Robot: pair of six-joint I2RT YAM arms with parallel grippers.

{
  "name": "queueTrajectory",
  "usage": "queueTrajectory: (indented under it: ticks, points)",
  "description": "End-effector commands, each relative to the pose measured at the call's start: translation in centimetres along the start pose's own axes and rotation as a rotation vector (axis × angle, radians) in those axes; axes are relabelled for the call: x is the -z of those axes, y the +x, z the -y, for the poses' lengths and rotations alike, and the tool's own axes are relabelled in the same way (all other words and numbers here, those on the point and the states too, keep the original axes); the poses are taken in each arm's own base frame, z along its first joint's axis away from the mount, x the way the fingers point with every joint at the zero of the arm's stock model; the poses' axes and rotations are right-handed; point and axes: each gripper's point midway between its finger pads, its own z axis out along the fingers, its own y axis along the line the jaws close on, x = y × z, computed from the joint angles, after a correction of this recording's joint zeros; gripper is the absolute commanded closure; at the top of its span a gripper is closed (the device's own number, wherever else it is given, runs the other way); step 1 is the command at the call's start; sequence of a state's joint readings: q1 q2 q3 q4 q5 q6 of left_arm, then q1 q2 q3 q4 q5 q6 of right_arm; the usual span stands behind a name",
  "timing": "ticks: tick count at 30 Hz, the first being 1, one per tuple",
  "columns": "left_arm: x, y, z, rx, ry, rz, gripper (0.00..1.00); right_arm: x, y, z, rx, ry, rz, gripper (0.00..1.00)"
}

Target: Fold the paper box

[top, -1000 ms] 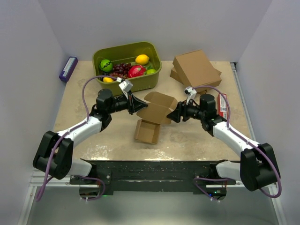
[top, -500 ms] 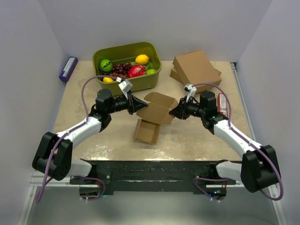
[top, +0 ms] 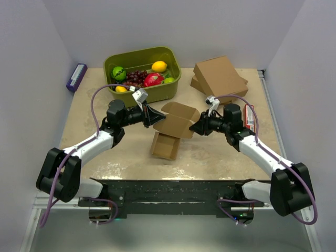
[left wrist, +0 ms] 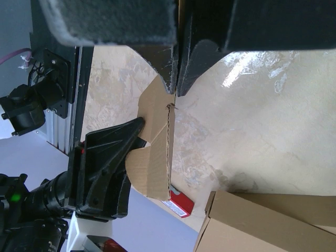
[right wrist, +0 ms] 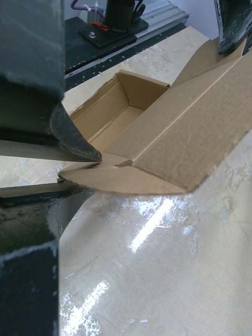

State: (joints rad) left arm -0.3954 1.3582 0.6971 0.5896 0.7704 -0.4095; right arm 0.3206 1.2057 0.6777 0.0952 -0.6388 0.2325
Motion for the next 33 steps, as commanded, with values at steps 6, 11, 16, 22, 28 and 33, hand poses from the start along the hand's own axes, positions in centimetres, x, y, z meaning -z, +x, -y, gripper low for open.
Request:
queueTrajectory:
  ticks: [6,11,16,22,28,33]
  points:
    - [-0.1,-1.8,0.3,-0.063,-0.010,0.017,1.00,-0.6,-2.4,-0.9,0.059,-0.050,0.050,0.89]
    - [-0.6,-0.3,-1.2,-0.109,-0.130,-0.074,1.00,-0.2,-3.7,-0.5,0.090,0.011,0.073,1.00]
    - [-1.3,0.5,-0.8,-0.098,-0.103,-0.105,0.79,0.1,-4.3,1.3,0.149,0.115,0.049,1.00]
    - [-1.4,1.3,-1.4,-0.074,-0.128,-0.132,0.70,0.4,-4.3,1.8,0.157,0.153,0.038,1.00]
    - [-1.3,1.7,-2.3,-0.068,-0.178,-0.147,0.67,0.5,-4.4,2.1,0.158,0.167,0.037,1.00]
    - [-1.7,2.2,-2.3,-0.075,-0.186,-0.159,0.77,0.4,-4.4,2.0,0.155,0.165,0.039,1.00]
